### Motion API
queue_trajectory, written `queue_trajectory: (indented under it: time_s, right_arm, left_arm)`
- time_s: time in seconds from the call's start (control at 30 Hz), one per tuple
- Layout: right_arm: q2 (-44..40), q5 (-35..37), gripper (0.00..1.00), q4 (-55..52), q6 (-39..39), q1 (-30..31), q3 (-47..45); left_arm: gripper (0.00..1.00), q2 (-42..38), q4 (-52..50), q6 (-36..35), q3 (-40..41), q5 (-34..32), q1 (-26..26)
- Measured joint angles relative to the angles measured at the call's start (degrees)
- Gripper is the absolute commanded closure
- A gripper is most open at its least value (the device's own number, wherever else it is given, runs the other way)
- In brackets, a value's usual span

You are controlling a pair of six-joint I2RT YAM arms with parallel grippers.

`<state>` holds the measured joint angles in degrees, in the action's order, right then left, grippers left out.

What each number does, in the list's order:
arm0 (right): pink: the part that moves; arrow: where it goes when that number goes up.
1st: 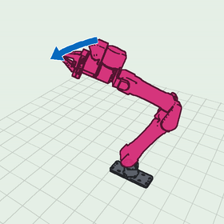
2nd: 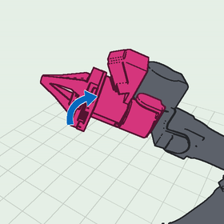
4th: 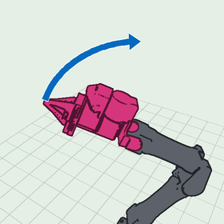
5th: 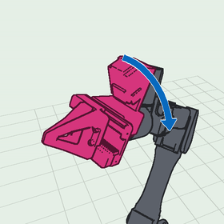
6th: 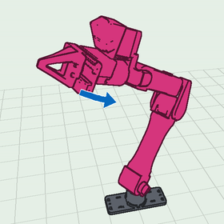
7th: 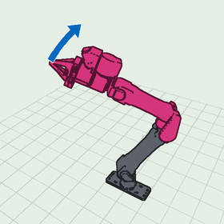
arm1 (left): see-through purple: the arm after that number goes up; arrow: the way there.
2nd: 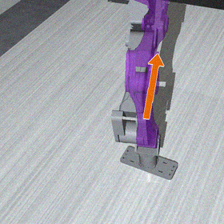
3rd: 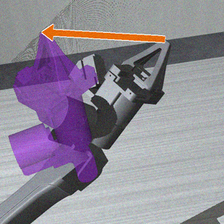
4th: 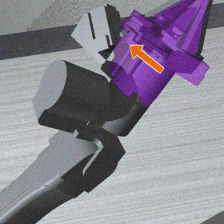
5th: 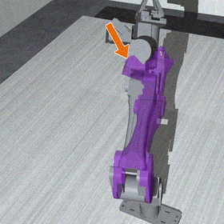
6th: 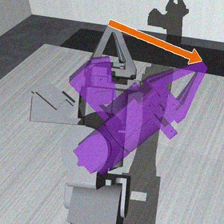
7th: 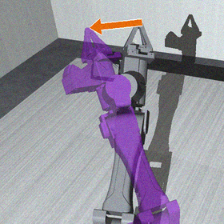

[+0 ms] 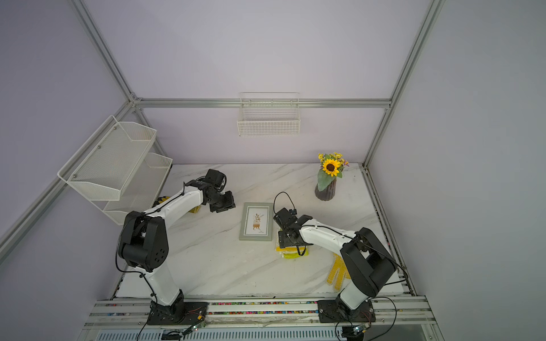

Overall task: Wipe the picture frame with a cloth
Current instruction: Pick up the cleaning item at the center of the board.

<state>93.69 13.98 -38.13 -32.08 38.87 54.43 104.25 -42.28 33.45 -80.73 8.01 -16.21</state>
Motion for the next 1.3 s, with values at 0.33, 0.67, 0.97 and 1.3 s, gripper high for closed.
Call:
queue_trajectory:
  time_s: [0.33,0.67,0.97,1.3]
  right_arm:
    - [5.7,-3.74,0.28,-0.44,1.66,-0.85,5.46]
    - [5.9,-8.63,0.88,4.37,2.67,-0.92,2.82]
    - [0.2,-10.56,1.0,11.45,1.18,-1.6,-2.91]
    - [-7.91,-4.79,1.0,0.22,-0.42,-3.8,4.61]
  left_arm:
    - [0.61,-0.44,3.65,0.09,5.03,-0.22,0.0]
    - [0.61,-0.44,4.85,0.13,5.66,0.15,0.0]
    - [0.59,-1.68,5.16,0.42,7.21,0.63,0.0]
    - [0.52,-3.39,2.38,-0.17,4.83,3.13,-0.79]
